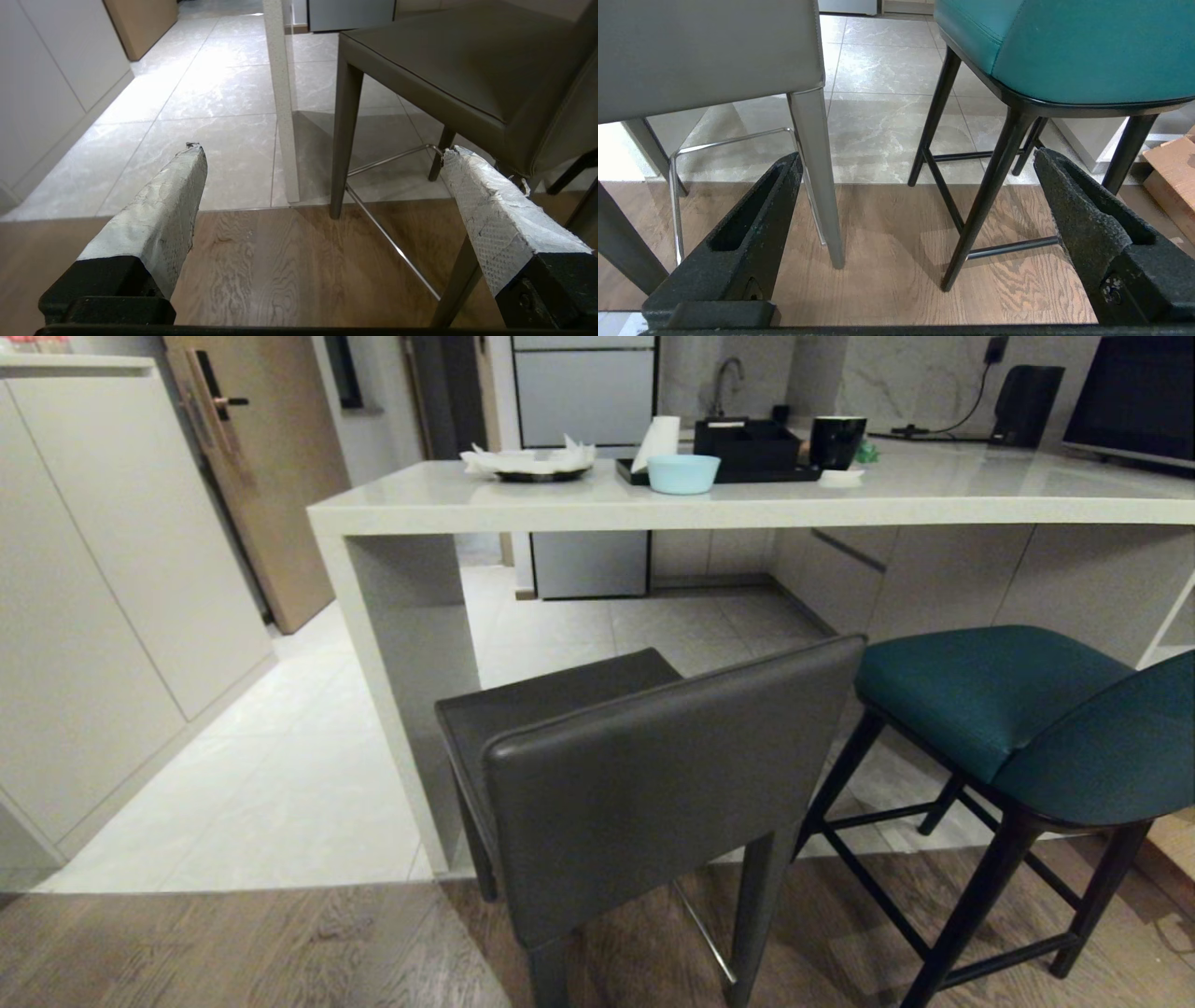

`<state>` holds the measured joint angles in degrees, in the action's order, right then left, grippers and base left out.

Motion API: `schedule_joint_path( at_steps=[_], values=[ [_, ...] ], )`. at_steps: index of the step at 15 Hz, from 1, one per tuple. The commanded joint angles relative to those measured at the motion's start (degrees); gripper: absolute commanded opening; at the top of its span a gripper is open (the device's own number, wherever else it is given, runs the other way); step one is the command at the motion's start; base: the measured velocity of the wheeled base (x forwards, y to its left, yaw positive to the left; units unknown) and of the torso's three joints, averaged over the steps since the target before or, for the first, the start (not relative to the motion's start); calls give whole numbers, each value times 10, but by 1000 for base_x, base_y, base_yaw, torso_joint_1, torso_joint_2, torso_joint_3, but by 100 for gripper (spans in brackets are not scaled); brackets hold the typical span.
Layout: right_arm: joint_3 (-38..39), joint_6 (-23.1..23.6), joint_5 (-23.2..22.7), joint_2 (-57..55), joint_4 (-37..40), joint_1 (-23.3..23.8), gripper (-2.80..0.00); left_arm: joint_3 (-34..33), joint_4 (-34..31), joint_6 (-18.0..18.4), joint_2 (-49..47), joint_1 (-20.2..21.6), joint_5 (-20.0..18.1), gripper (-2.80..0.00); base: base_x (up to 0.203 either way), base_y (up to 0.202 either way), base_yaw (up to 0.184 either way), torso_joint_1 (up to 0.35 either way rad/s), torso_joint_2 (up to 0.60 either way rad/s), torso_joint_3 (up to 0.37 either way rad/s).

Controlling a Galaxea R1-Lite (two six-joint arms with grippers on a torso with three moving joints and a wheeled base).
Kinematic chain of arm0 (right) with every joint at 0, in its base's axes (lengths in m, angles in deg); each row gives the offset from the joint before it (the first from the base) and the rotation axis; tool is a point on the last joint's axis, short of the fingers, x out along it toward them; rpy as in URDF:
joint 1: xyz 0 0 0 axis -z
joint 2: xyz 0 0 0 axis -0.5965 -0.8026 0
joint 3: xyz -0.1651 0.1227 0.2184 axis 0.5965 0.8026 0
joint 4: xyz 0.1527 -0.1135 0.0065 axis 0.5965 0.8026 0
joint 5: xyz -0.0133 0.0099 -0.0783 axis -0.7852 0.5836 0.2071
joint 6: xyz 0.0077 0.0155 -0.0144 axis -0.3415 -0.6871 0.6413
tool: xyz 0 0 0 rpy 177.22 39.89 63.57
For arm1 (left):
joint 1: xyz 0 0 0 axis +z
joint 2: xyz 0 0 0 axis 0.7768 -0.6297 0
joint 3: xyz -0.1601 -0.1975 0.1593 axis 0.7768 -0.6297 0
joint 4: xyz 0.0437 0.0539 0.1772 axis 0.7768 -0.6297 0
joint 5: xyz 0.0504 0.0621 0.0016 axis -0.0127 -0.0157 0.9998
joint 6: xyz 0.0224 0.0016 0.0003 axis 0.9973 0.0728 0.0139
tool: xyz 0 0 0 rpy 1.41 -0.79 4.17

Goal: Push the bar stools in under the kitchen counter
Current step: Push the blue chair back under the dining table

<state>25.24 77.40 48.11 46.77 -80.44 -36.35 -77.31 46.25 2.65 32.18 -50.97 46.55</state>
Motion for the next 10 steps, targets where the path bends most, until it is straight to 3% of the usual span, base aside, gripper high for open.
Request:
schedule_joint_path(
  at_steps=[1,3,4,10],
  values=[
    [1,-12,1,0,2,0,0,-11,1,-11,0,0,2,0,0,0,0,0,0,0],
    [1,-19,3,0,2,0,0,-11,0,-12,0,0,2,0,0,0,0,0,0,0],
    [1,-21,3,0,2,0,-280,-11,1,-11,0,0,1,0,0,0,0,0,0,0],
    [1,-43,9,0,1,0,-280,-11,1,-15,0,0,2,0,0,0,0,0,0,0]
  ],
)
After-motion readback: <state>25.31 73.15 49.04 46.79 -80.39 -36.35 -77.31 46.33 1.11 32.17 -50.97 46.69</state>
